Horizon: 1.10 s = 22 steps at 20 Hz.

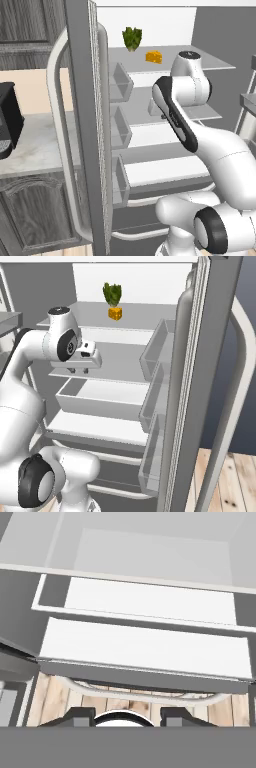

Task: Pick the cheese from the fridge and the cheese grater from the cabinet and place them next to the salad bowl.

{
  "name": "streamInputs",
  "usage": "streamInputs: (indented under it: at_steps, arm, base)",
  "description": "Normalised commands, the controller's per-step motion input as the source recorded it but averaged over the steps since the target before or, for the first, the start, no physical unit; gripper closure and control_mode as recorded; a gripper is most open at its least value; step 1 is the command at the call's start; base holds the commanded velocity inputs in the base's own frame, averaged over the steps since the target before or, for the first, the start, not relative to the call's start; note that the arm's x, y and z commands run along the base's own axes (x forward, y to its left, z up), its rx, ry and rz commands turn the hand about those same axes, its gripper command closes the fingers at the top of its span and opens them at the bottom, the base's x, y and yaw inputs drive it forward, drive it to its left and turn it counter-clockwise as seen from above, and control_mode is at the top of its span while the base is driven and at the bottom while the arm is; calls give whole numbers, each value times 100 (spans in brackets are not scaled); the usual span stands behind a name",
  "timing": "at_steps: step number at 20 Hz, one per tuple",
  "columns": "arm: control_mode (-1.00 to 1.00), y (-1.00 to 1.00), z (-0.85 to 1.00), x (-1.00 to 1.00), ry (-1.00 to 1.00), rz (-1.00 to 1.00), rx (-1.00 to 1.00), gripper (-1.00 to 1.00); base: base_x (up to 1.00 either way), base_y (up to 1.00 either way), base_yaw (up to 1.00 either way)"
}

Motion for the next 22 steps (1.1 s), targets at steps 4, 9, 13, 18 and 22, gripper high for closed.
streamInputs:
  at_steps: [4,9,13,18,22]
  arm:
    - [-100,0,0,-1,0,0,0,-100]
    - [-100,1,-1,0,-1,0,0,-100]
    - [-100,-11,32,0,-4,0,0,-100]
    - [-100,-26,54,-16,-12,0,6,-100]
    - [-100,-22,64,-11,-19,0,7,-100]
  base:
    - [0,0,0]
    - [0,0,0]
    - [0,0,0]
    - [0,0,0]
    - [0,0,0]
